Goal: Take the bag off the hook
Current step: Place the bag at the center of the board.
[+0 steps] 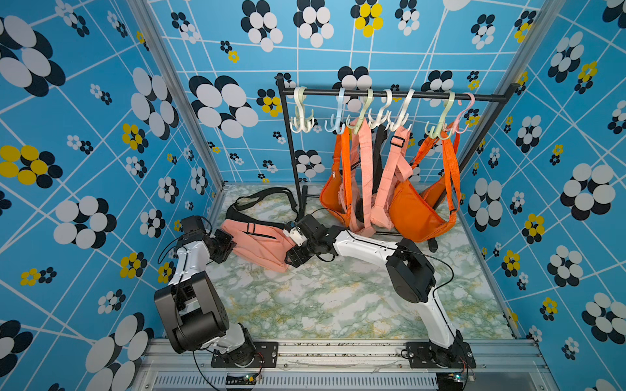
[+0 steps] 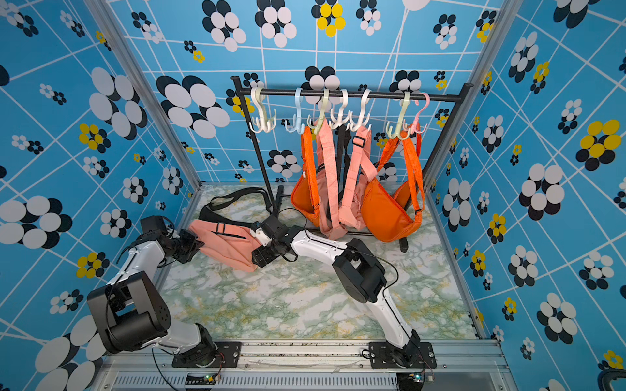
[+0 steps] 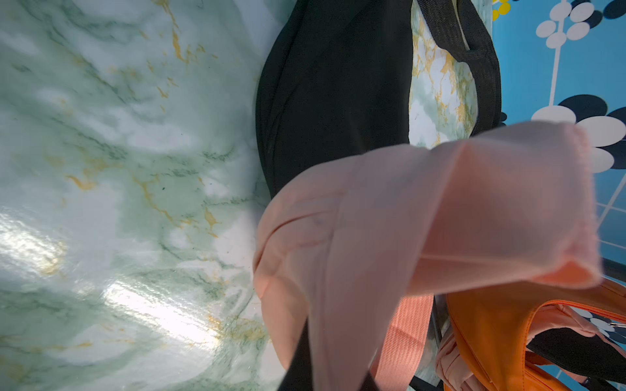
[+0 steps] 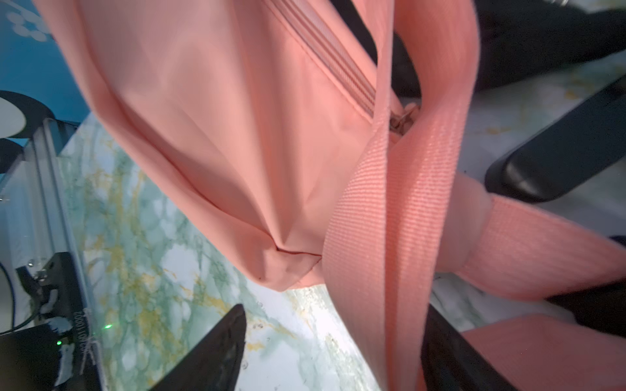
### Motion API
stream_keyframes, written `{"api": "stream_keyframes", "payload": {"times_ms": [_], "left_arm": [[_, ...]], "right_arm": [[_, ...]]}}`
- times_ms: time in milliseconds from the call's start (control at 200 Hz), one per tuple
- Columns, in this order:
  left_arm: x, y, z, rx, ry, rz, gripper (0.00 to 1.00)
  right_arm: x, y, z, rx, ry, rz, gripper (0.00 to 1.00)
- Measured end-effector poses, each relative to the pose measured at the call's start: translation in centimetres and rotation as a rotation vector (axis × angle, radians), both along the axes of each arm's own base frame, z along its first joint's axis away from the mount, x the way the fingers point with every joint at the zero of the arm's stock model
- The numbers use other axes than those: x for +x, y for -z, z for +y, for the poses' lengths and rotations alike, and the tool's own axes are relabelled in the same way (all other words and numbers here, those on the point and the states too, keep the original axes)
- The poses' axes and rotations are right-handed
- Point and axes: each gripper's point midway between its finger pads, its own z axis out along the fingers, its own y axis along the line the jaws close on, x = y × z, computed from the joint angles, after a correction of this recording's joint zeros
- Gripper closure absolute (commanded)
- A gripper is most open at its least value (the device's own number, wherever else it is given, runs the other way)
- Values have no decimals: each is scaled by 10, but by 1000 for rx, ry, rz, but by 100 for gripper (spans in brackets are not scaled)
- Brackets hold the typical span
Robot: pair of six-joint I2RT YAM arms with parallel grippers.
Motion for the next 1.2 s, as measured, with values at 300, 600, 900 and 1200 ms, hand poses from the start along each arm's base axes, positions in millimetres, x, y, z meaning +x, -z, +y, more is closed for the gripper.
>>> {"api": "stream_keyframes", "payload": {"times_ms": [300,600,900,1200], "left_arm": [[-1,-11,15,-1,-30,-27,74],[-11,-18,22,71,-44,0,1],[4,-119,-33,338,167,-241,1],[33,-161,-139,428,500,-417,1]], "right_arm": [[20,-78,-18,107,48,-88,17],[42,-105,-60,87,130,-151,18],[67,-172,-124,108,264,-327,32],[105,-167,-194,59,459,-351,32]]}}
